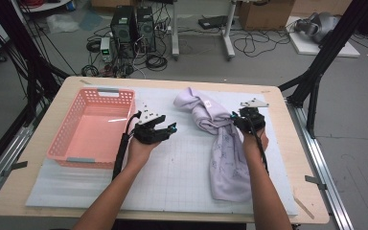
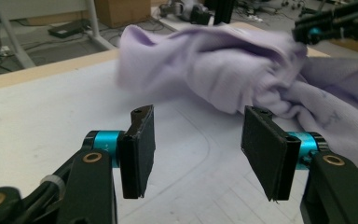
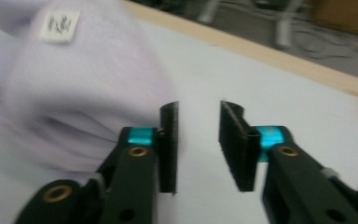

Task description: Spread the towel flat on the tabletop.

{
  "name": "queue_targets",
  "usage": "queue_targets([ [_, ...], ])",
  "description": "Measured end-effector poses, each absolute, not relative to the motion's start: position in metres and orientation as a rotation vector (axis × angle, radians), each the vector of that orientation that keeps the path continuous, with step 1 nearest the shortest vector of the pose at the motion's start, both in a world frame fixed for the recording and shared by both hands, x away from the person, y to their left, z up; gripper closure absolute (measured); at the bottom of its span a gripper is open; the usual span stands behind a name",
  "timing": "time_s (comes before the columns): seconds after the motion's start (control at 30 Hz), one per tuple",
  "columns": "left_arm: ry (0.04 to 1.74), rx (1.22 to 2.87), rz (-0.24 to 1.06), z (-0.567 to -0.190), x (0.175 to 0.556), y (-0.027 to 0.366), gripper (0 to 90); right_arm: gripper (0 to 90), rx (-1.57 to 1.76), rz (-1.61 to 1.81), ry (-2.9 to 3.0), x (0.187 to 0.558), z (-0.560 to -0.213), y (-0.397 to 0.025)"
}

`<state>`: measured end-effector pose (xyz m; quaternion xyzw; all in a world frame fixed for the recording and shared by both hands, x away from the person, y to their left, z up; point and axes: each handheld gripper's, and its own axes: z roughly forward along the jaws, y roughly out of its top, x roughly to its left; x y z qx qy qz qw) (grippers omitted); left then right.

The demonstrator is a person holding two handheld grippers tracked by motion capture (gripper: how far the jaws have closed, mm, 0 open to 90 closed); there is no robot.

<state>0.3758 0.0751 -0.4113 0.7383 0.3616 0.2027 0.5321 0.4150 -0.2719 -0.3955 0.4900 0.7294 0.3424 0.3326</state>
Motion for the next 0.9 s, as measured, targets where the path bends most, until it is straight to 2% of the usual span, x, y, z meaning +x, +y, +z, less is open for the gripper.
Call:
queue_targets([
  [0.13, 0.837, 1.791, 0.435, -0.417, 0.375, 0.068, 44.7, 61.1, 1.348, 0.935, 1.856, 0.411, -0.392, -0.295],
  [0.33, 0.82, 1.837, 0.355, -0.426, 0.375, 0.055, 45.3, 59.5, 1.2, 1.029, 1.962, 0.391, -0.385, -0.293],
  [0.47, 0.804, 1.846, 0.298, -0.432, 0.375, 0.047, 48.9, 57.5, 1.146, 1.056, 2.063, 0.379, -0.393, -0.296],
  [0.7, 0.799, 1.865, 0.267, -0.438, 0.374, 0.038, 48.9, 56.3, 1.079, 1.167, 2.278, 0.367, -0.417, -0.293],
  [0.73, 0.794, 1.868, 0.264, -0.438, 0.374, 0.037, 48.9, 57.8, 1.075, 1.145, 2.284, 0.366, -0.419, -0.291],
  [0.77, 0.792, 1.871, 0.258, -0.439, 0.373, 0.036, 48.9, 66.0, 1.075, 1.134, 2.291, 0.366, -0.42, -0.291],
  [0.8, 0.798, 1.863, 0.249, -0.439, 0.373, 0.034, 48.9, 84.8, 1.054, 1.063, 2.305, 0.366, -0.421, -0.29],
  [0.83, 0.797, 1.861, 0.245, -0.44, 0.373, 0.033, 49.0, 89.2, 1.025, 0.941, 2.283, 0.366, -0.422, -0.289],
  [0.9, 0.788, 1.864, 0.227, -0.441, 0.372, 0.028, 49.5, 89.7, 1.067, 0.822, 2.235, 0.368, -0.424, -0.293],
])
